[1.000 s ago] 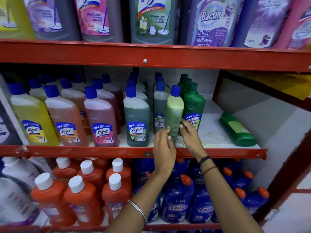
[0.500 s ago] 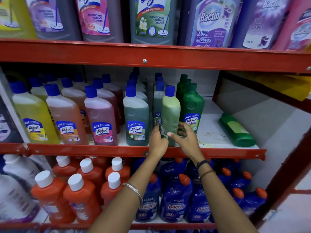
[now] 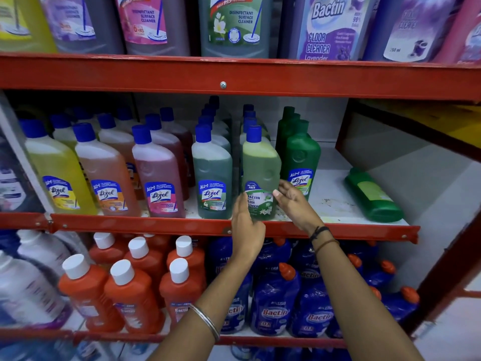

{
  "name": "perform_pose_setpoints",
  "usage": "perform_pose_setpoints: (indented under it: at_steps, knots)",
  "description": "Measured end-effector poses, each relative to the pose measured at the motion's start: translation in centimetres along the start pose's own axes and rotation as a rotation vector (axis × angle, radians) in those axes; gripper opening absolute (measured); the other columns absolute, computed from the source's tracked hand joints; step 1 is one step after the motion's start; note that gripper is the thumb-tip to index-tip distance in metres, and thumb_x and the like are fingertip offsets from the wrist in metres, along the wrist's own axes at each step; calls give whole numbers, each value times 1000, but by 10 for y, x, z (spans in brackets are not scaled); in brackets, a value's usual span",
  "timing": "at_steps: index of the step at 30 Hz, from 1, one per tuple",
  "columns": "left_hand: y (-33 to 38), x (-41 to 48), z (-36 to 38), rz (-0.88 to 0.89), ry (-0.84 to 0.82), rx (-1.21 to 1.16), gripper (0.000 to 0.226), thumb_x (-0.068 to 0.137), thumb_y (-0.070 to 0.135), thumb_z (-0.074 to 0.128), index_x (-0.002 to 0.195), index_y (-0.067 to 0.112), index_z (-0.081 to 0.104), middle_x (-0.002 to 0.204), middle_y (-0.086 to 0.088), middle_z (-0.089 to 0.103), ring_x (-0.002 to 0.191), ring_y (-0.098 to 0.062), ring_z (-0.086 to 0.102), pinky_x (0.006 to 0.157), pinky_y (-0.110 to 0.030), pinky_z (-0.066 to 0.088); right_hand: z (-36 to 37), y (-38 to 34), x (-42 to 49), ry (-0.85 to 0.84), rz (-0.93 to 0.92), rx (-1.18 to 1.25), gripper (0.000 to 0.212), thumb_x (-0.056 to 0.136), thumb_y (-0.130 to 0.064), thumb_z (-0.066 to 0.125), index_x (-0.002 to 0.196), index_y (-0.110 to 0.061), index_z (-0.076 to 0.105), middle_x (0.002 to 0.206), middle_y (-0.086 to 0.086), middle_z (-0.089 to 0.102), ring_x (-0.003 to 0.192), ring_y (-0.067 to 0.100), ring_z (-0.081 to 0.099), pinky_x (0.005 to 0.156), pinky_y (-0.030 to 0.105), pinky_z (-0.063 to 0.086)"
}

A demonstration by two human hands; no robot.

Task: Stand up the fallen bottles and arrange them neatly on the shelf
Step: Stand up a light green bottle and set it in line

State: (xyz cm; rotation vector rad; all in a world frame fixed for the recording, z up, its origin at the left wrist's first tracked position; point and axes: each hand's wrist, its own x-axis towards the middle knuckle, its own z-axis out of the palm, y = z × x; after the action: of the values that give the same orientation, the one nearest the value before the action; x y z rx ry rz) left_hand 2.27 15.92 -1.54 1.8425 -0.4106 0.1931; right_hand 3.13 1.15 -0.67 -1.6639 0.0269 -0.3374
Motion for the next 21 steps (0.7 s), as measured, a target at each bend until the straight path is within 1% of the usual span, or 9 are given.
perform_pose_setpoints:
  at_steps: [5,7,9,11,13,16,18,19,21]
  knots:
    - [0,-5,4,3,-9,24,74,73,-15,37,143,3,24,154,-13,24,143,-21,21,119,-29,14,-1,0,3,0,32,10,41,96,-13,45,137,-11,40,137,5,53,122,18,54,94,24,49]
    - [0,-5,7,9,21,5,73,72,-16,36,142,2,26,151,-15,26,142,-24,24,118,-31,16,1,-2,-2,19,11,-18,40,96,-11,46,135,-7,42,128,1,56,115,12,56,86,15,50]
    - [2,-5,11,28,100,-32,70,69,-17,37,137,2,32,144,-15,32,136,-24,31,115,-29,22,0,-4,-7,39,-8,-141,40,94,-14,49,133,-3,45,126,3,58,114,14,57,84,13,49]
    - [11,-7,21,125,212,-48,66,67,-17,38,129,5,39,134,-11,35,127,-17,33,109,-17,21,-10,-9,-14,67,-29,-319,43,91,-17,57,130,-3,51,124,10,63,113,18,60,87,17,49]
    - [26,-9,34,271,261,-80,56,69,-14,41,121,7,45,126,-6,38,119,-11,33,104,-10,21,-30,-21,-24,127,-49,-325,33,89,-13,59,121,-6,59,105,11,71,96,18,68,84,20,52]
    - [52,-6,71,423,110,-156,41,75,-7,43,113,7,49,118,-6,44,113,-13,41,101,-16,31,-75,-44,-40,314,-132,-171,14,89,-6,54,98,-8,64,82,12,72,72,22,71,77,37,58]
    - [62,1,105,411,-78,-138,33,80,-3,45,111,7,50,116,-7,47,111,-15,43,99,-21,35,-111,-48,-42,565,-175,-325,12,87,-8,55,92,-6,65,81,14,71,73,23,68,79,38,57]
    - [67,6,127,362,-180,-125,30,82,0,47,111,6,50,116,-10,49,111,-18,46,99,-26,37,-134,-45,-42,683,-147,-456,14,85,-10,55,91,-4,66,84,15,71,78,25,67,80,37,55]
    - [71,18,165,205,-348,-82,28,85,6,52,113,2,48,118,-17,52,112,-27,51,97,-34,41,-170,-36,-37,794,23,-707,26,82,-19,54,94,0,65,98,24,70,91,35,64,82,38,50]
